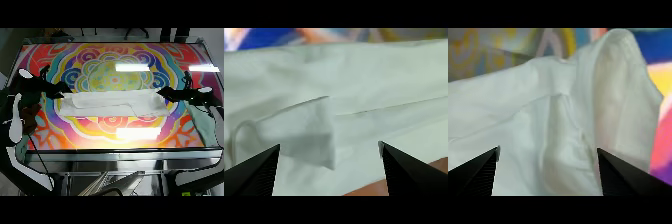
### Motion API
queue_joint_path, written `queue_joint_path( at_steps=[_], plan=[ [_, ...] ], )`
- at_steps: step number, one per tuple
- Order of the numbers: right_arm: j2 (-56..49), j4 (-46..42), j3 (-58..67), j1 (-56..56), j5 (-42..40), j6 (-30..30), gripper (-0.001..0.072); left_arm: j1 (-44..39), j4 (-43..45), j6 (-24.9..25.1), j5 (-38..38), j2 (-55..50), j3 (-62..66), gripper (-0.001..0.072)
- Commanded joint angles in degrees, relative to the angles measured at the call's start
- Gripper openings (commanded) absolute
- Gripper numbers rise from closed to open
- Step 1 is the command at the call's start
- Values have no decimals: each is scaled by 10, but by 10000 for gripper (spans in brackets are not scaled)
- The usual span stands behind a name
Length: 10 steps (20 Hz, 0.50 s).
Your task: Fold the shirts.
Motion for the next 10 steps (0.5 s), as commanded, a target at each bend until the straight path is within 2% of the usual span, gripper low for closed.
queue_joint_path(
  at_steps=[1,10],
  plan=[
    [1,-37,4,-33,35,-6,719,9,0,-19,-35,-12,73,695],
    [-71,-36,4,-31,47,-12,719,-6,-2,-52,-126,-12,156,695]
  ],
)
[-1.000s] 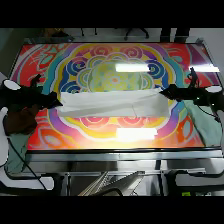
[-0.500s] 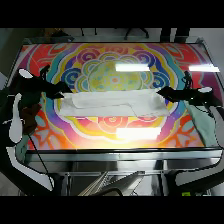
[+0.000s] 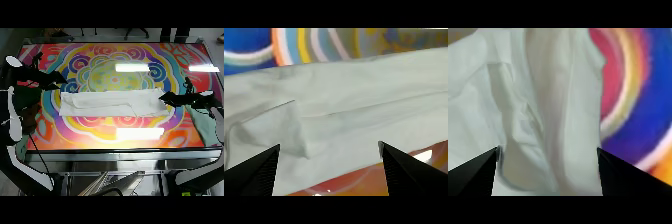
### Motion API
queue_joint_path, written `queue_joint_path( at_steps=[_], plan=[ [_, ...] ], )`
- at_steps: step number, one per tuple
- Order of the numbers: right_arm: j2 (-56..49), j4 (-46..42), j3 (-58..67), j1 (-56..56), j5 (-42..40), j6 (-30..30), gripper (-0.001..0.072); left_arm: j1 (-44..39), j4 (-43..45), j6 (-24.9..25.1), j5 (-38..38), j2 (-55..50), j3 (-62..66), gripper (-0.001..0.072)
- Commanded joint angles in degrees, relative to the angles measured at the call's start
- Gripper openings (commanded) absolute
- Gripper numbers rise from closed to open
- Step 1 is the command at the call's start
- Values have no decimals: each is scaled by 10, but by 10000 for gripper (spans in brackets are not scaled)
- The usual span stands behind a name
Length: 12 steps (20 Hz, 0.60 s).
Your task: Fold the shirts.
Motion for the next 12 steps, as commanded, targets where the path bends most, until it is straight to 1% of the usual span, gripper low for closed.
queue_joint_path(
  at_steps=[1,2,3,4,5,6,7,8,9,12],
  plan=[
    [-27,-11,0,2,1,-1,715,-17,-2,-10,-32,0,24,694],
    [-31,-11,0,6,1,-1,710,-29,-2,-11,-32,0,26,694],
    [-34,-11,0,14,3,-1,656,-42,-2,-12,-30,0,25,694],
    [-35,-11,0,23,7,-1,512,-60,-2,-13,-23,-2,25,693],
    [-35,-11,0,34,7,-1,423,-78,-1,-13,-12,-3,25,693],
    [-35,-11,2,44,9,-1,283,-99,0,-13,4,-3,25,681],
    [-34,-11,8,52,13,-1,114,-121,0,-13,28,-3,25,478],
    [-31,-11,18,59,19,-1,20,-141,0,-12,52,-3,21,166],
    [-25,-11,31,63,28,0,19,-165,0,-6,82,-4,15,15],
    [10,-12,96,60,79,31,18,-232,0,-6,174,-13,-28,14]
  ],
)
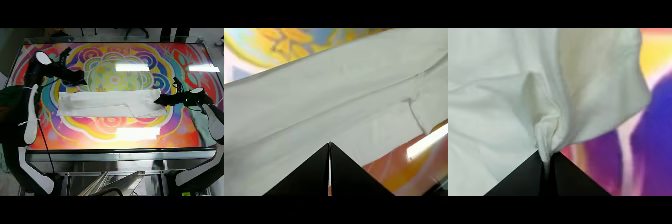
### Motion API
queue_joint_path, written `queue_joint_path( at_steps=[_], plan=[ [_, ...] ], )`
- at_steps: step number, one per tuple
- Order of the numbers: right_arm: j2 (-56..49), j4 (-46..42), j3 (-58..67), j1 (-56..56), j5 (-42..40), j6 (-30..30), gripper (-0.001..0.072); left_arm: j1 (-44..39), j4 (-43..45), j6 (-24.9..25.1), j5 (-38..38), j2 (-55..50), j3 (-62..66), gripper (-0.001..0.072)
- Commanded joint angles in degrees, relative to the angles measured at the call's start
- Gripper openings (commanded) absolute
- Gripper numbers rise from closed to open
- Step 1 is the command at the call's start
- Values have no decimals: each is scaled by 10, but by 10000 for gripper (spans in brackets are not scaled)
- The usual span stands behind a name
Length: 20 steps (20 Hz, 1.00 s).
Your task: Fold the shirts.
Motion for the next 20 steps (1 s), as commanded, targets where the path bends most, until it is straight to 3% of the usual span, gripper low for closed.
queue_joint_path(
  at_steps=[1,6,10,14,16,18,20],
  plan=[
    [38,15,77,2,68,33,17,-85,0,4,113,-19,-38,14],
    [72,15,253,-11,194,103,18,-226,-13,-2,198,-131,10,14],
    [74,21,343,-10,263,147,18,-297,-16,-57,263,-221,99,14],
    [74,25,341,-3,281,153,18,-301,-130,-56,318,-225,69,14],
    [74,26,341,12,282,156,18,-267,-195,-19,274,-198,66,14],
    [74,26,341,39,280,160,18,-214,-247,53,184,-138,66,13],
    [73,26,341,82,252,160,17,-146,-270,87,91,-56,66,13]
  ],
)
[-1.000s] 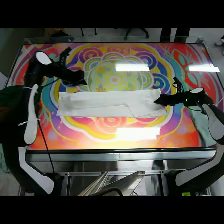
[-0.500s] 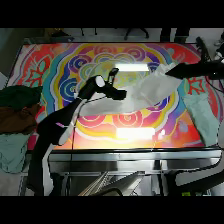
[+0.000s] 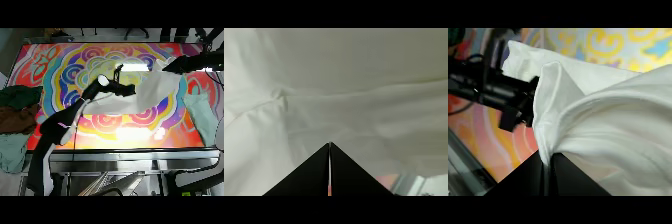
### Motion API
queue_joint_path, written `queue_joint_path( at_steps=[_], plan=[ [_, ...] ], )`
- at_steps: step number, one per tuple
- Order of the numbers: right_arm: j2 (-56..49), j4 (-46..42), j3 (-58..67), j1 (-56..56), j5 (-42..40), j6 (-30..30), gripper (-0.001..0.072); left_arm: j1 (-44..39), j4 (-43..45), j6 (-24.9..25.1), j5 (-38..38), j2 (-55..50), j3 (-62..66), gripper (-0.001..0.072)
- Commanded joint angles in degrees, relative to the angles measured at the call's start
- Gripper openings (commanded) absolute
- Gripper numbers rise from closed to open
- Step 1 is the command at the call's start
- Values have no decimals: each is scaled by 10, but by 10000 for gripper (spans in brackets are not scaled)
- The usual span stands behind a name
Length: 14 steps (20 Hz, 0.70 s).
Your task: Fold the shirts.
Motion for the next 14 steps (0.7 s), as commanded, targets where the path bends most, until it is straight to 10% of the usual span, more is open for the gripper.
queue_joint_path(
  at_steps=[1,9,10,13,14],
  plan=[
    [-2,1,2,68,-42,7,18,104,-69,68,-149,124,-1,13],
    [-136,7,2,404,-423,-21,52,359,-64,82,-302,403,-3,14],
    [-171,8,2,443,-491,-31,226,374,-63,82,-318,415,-3,14],
    [-253,7,3,531,-668,-76,334,398,-64,82,-343,437,-3,14],
    [-259,5,3,537,-661,-76,482,399,-64,83,-342,441,-3,14]
  ],
)
